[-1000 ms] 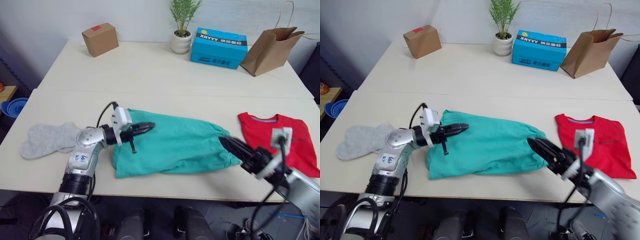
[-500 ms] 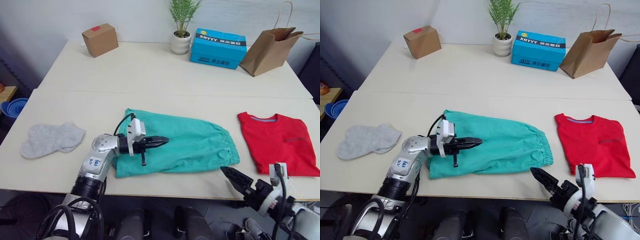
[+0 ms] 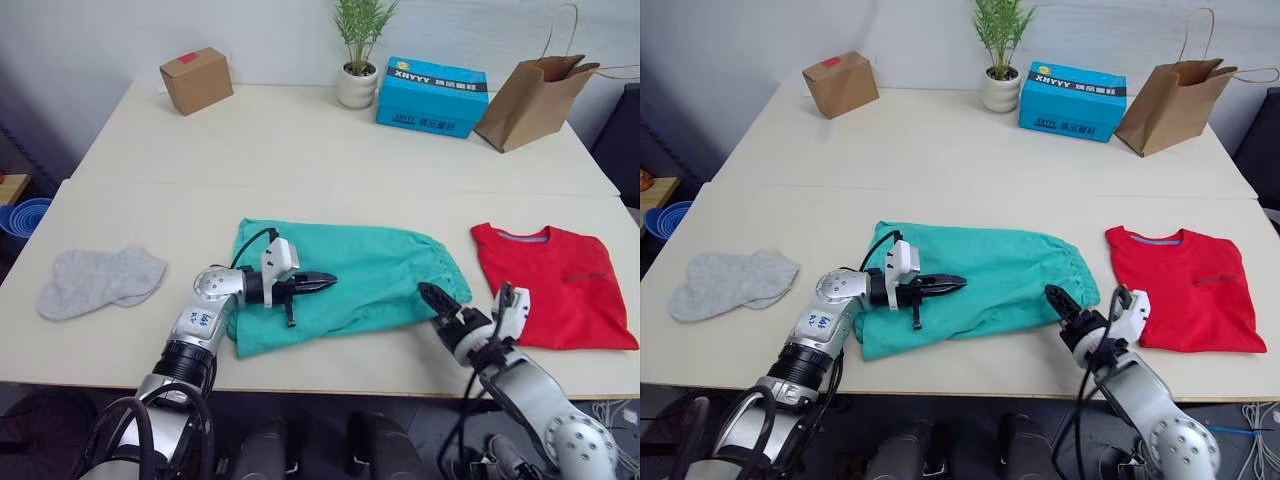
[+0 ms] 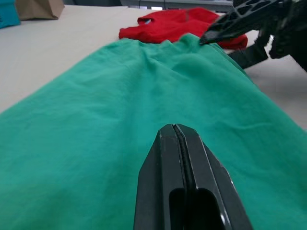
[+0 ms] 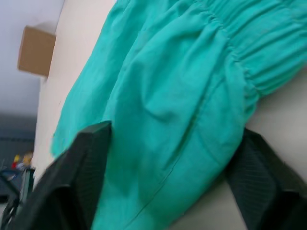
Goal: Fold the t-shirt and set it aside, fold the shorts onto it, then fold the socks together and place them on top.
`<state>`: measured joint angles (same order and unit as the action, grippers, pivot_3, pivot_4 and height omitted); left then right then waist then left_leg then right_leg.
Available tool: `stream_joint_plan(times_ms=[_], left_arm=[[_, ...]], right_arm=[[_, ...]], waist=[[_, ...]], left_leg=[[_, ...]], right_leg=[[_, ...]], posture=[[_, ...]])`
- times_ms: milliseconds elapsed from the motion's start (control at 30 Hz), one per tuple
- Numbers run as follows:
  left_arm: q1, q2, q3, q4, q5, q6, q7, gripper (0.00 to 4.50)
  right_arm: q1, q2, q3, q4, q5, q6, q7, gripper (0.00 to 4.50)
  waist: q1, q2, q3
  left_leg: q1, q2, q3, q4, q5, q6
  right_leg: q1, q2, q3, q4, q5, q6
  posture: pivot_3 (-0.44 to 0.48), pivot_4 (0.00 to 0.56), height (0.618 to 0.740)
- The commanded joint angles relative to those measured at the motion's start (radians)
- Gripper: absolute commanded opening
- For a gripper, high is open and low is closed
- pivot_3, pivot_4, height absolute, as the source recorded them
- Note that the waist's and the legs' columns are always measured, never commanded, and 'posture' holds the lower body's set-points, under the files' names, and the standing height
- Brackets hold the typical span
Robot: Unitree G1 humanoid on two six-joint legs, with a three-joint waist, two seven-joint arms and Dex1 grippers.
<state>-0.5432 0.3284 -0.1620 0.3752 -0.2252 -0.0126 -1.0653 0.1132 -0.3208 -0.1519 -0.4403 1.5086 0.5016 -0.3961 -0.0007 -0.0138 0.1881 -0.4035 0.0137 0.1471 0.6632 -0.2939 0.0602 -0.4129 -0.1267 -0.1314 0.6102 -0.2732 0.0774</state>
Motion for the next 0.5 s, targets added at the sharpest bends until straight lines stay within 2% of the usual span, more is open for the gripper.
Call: stream_joint_plan(times_ms=[33, 167, 233, 400, 500], left_arm=[[-0.005, 0.018, -0.014, 0.011, 0.031, -0.011, -0.010, 0.00], [0.003, 0.020, -0.002, 0.028, 0.036, -0.011, 0.004, 0.00], [0.011, 0.021, 0.013, 0.026, 0.037, -0.006, 0.032, 0.00], [0.053, 0.042, 0.099, -0.122, -0.051, 0.146, 0.099, 0.00], [0.077, 0.068, 0.098, -0.169, -0.049, 0.179, 0.091, 0.00]], right_arm=[[0.006, 0.053, 0.013, 0.047, -0.137, -0.028, 0.016, 2.08], [0.003, 0.100, 0.017, 0.052, -0.246, -0.055, 0.095, 0.56], [0.002, 0.120, 0.001, 0.058, -0.317, -0.098, 0.140, 0.01], [-0.015, 0.164, -0.089, 0.068, -0.409, -0.203, 0.213, 0.01], [-0.025, 0.145, -0.114, 0.063, -0.525, -0.279, 0.303, 0.01]], waist=[[-0.001, 0.000, 0.000], [-0.003, -0.003, -0.002], [-0.002, -0.005, -0.003], [-0.001, -0.005, -0.003], [0.002, -0.002, -0.001]], left_leg=[[0.000, 0.000, 0.000, 0.000, 0.001, 0.001], [0.000, 0.000, 0.000, 0.000, 0.002, 0.003], [0.001, 0.000, 0.000, 0.000, 0.000, 0.000], [0.000, 0.000, 0.000, 0.000, -0.001, -0.001], [-0.001, -0.001, 0.000, 0.000, -0.001, -0.001]], right_leg=[[0.000, 0.000, 0.000, 0.000, 0.000, 0.000], [0.000, 0.000, 0.000, 0.000, 0.000, 0.000], [0.001, 0.000, 0.000, 0.000, 0.000, 0.000], [0.001, -0.001, 0.000, -0.001, 0.000, 0.001], [0.000, -0.001, 0.000, -0.002, 0.000, 0.001]], posture=[[0.000, 0.150, 0.740], [0.000, 0.150, 0.740], [0.000, 0.150, 0.740], [0.000, 0.150, 0.740], [0.000, 0.150, 0.740]])
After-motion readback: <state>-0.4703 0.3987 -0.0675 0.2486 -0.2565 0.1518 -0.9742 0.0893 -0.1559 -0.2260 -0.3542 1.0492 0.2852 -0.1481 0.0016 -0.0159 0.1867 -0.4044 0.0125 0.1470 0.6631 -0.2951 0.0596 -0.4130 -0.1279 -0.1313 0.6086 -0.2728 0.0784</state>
